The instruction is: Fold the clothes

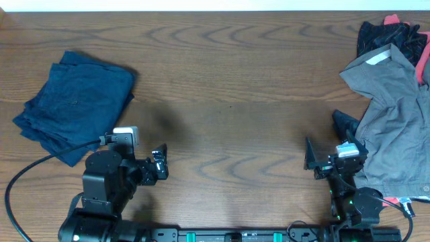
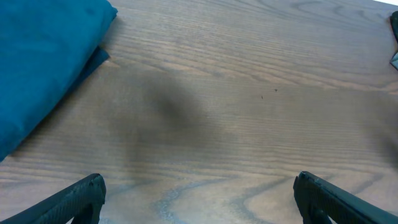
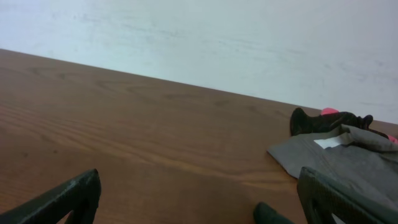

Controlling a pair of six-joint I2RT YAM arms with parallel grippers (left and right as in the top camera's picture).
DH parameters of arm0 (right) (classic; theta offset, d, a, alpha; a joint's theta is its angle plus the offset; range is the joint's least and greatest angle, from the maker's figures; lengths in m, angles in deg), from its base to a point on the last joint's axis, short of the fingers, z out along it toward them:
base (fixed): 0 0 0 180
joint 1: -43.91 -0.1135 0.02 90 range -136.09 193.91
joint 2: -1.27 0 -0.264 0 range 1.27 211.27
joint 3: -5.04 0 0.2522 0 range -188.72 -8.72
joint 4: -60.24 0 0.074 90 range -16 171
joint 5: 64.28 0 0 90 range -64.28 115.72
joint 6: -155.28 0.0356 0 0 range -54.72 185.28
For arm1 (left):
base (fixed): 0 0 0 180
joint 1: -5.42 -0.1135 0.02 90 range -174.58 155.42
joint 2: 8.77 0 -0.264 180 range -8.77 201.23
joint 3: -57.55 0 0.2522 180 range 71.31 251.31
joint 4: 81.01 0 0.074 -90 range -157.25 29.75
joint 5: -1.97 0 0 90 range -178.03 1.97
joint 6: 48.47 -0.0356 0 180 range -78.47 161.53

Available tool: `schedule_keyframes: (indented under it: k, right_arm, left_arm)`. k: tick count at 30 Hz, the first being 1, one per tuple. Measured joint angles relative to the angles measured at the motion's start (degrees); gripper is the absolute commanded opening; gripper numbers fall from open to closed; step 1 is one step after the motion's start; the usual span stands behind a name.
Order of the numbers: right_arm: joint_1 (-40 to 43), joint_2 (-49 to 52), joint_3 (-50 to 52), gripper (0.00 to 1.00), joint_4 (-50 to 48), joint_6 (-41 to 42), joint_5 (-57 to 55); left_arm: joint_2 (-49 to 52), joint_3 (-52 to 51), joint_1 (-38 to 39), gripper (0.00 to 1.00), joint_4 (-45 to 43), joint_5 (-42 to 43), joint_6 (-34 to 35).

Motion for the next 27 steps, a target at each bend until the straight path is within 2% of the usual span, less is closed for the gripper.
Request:
schedule_keyframes:
  k: [8,13,17,20,27]
  right_arm:
    - [0.0,0.0,0.02,0.99,0.0,0.0,0.0]
    - [0.0,0.0,0.02,0.99,-0.02,0.0,-0.02]
    - [0.0,0.0,0.0,0.99,0.02,0.0,-0.07]
    - [0.0,0.02,0.0,0.99,0.02,0.0,-0.11]
    - [0.0,0.0,0.0,0.99,0.04,0.0,-0.15]
  left_arm:
    - [-1.07,0.0,-0.61,0.98,0.85,0.0,0.0]
    - [-7.43,-1.81,-6.19,0.98,2.62,-0.02,0.0]
    - [-15.47,-9.25,-10.62,0.98,1.92,-0.04,-0.07]
    - [-20.28,-15.93,-12.17,0.98,-1.75,-0.04,-0.9]
    - [-28.39,-28.0,-12.52,0.98,-20.9,-0.02,-4.0]
